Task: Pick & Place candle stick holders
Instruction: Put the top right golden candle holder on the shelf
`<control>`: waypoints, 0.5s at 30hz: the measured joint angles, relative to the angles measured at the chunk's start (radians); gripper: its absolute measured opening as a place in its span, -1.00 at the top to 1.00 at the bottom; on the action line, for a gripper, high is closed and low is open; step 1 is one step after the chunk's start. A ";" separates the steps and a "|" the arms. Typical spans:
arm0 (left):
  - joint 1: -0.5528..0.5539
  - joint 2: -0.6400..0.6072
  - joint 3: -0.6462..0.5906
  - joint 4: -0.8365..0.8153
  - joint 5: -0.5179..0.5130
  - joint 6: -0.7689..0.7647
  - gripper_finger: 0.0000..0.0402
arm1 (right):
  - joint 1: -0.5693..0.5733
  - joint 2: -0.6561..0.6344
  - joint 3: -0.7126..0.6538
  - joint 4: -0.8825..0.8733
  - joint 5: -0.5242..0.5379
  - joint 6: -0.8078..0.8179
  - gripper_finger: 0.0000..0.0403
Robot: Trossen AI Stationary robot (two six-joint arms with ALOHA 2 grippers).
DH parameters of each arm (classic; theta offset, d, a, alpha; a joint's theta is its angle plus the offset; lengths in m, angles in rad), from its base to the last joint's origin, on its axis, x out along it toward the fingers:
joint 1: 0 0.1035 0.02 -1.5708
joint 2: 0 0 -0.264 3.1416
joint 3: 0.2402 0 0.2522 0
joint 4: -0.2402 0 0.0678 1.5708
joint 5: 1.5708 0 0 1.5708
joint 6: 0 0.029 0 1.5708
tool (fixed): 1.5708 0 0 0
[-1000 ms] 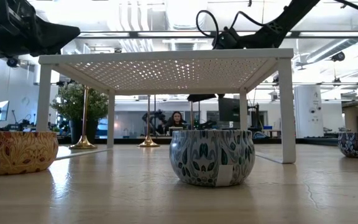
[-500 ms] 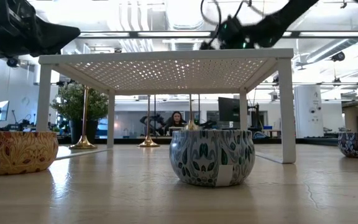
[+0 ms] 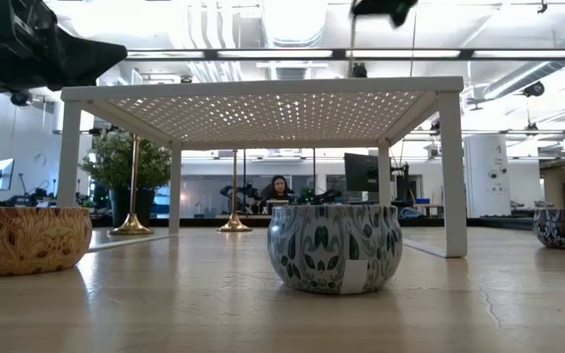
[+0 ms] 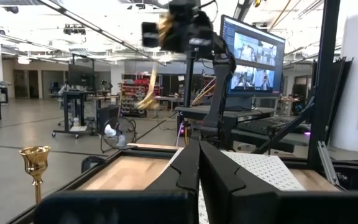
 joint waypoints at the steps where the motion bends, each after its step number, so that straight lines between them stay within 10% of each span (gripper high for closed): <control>1: 0.000 0.000 0.000 0.000 0.000 -0.001 0.94 | 0.021 -0.030 -0.007 -0.009 0.001 0.026 0.96; 15: 0.000 0.000 0.000 0.002 0.000 -0.002 0.94 | 0.279 -0.069 -0.127 -0.030 0.092 0.197 0.96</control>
